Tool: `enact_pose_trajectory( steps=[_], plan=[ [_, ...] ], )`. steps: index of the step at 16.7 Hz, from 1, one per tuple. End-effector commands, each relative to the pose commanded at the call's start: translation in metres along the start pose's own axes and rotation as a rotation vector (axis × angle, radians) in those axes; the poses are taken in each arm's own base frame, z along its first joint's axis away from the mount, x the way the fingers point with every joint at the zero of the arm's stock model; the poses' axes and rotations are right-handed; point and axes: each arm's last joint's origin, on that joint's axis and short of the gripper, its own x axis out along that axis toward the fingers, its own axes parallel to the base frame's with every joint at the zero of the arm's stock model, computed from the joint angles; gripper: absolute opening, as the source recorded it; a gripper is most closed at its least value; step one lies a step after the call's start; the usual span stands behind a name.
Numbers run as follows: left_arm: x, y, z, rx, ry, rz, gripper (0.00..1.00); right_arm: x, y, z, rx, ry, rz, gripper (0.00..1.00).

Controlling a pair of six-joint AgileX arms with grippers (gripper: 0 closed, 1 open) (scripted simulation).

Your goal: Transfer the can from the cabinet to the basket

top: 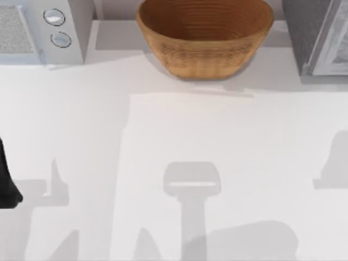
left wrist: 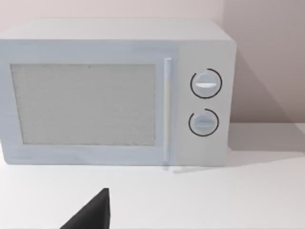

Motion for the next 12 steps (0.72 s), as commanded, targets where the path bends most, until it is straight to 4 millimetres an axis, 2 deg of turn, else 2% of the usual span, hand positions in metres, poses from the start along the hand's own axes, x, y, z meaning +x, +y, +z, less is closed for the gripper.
enact_pose_trajectory(
  steps=[3,5,7,10,12],
  plan=[
    [0.000,0.000,0.000,0.000,0.000,0.000,1.00,0.025,0.009,0.048,0.002,-0.015,-0.003,0.00],
    [0.000,0.000,0.000,0.000,0.000,0.000,1.00,0.054,0.021,0.079,0.004,-0.015,-0.001,0.00],
    [0.000,0.000,0.000,0.000,0.000,0.000,1.00,0.093,0.039,0.103,0.005,-0.010,0.002,0.00],
    [0.000,0.000,0.000,0.000,0.000,0.000,1.00,0.161,0.080,0.120,0.004,0.004,0.008,0.00],
    [0.000,0.000,0.000,0.000,0.000,0.000,1.00,0.207,0.115,0.115,0.002,0.016,0.013,0.00]
  ],
)
